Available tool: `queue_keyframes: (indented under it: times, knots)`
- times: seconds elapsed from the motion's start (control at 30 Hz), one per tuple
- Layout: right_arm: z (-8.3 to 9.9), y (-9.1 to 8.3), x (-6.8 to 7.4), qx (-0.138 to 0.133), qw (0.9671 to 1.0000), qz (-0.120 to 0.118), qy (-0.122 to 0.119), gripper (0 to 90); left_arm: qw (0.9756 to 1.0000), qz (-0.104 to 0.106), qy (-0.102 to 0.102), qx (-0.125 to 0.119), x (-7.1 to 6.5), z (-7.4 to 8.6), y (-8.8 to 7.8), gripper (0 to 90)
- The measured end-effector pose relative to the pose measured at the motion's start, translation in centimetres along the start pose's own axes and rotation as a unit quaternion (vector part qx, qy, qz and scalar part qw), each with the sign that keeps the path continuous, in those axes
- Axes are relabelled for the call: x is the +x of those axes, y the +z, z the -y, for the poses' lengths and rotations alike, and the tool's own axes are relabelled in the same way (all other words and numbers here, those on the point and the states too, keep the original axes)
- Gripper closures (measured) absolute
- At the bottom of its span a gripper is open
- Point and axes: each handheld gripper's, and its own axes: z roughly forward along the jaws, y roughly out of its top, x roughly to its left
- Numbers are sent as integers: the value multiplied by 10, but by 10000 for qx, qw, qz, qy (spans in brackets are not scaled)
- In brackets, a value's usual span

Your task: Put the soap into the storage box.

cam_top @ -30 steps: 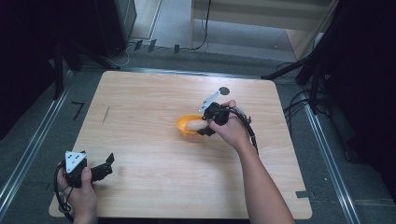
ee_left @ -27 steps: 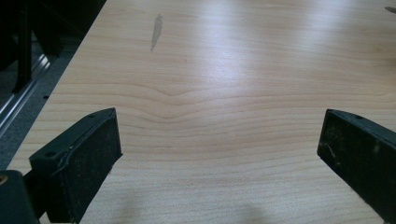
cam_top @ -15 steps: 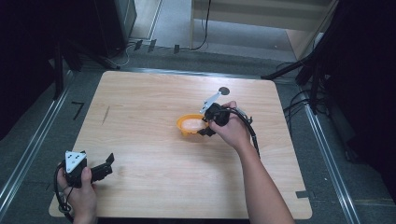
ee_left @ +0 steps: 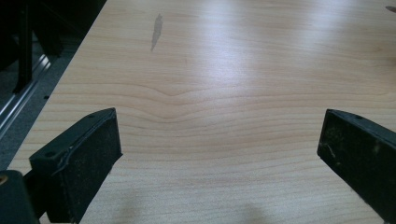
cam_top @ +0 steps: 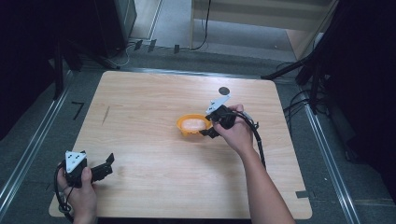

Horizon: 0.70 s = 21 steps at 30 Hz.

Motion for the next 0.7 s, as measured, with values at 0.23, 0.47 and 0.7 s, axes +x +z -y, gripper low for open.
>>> queue_keyframes:
  times: [0.23,0.47,0.7]
  knots:
    - [16,-6,0,-223,9994,100,263,233,10000,-7,14,0,0,0,0,1]
    - [34,-12,6,-541,9961,357,606,131,10000,-9,16,2,0,0,0,1]
    - [51,-16,8,-766,9925,386,875,69,10000,-9,17,2,0,0,0,1]
